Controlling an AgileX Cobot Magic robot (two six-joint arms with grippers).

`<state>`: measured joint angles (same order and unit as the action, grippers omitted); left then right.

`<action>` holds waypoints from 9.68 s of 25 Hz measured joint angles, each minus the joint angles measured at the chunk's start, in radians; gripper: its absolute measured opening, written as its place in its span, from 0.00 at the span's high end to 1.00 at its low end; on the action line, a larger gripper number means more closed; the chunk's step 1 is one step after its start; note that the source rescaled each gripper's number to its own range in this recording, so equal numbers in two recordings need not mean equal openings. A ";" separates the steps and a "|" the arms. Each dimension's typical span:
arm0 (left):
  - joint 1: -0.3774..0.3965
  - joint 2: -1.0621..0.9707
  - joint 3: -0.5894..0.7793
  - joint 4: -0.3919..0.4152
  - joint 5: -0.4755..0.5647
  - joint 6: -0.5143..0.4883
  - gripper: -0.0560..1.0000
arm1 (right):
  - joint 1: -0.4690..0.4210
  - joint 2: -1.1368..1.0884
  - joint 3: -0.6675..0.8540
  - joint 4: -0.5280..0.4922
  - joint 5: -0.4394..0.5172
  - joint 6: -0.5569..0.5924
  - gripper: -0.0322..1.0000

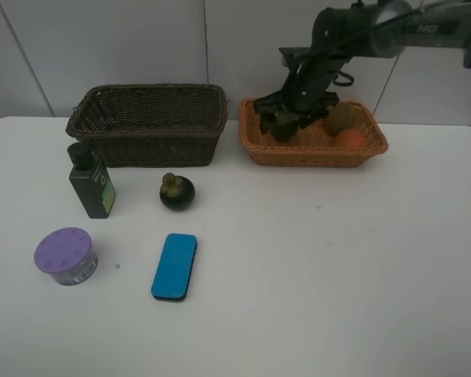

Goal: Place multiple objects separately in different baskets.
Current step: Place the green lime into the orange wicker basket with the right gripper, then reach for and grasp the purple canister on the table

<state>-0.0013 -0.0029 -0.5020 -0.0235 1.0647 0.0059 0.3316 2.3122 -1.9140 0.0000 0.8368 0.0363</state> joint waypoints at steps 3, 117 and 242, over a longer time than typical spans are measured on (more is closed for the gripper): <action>0.000 0.000 0.000 0.000 0.000 0.000 0.95 | 0.000 0.000 0.000 0.000 0.006 0.000 0.01; 0.000 0.000 0.000 0.000 0.000 -0.006 0.95 | -0.425 -2.315 1.393 0.023 0.228 -0.123 0.00; 0.000 0.728 -0.231 -0.013 -0.412 0.115 0.02 | -0.425 -2.315 1.393 0.023 0.228 -0.123 0.00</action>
<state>-0.0013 0.7255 -0.7329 -0.0362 0.6527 0.1205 -0.0934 -0.0030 -0.5208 0.0232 1.0648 -0.0870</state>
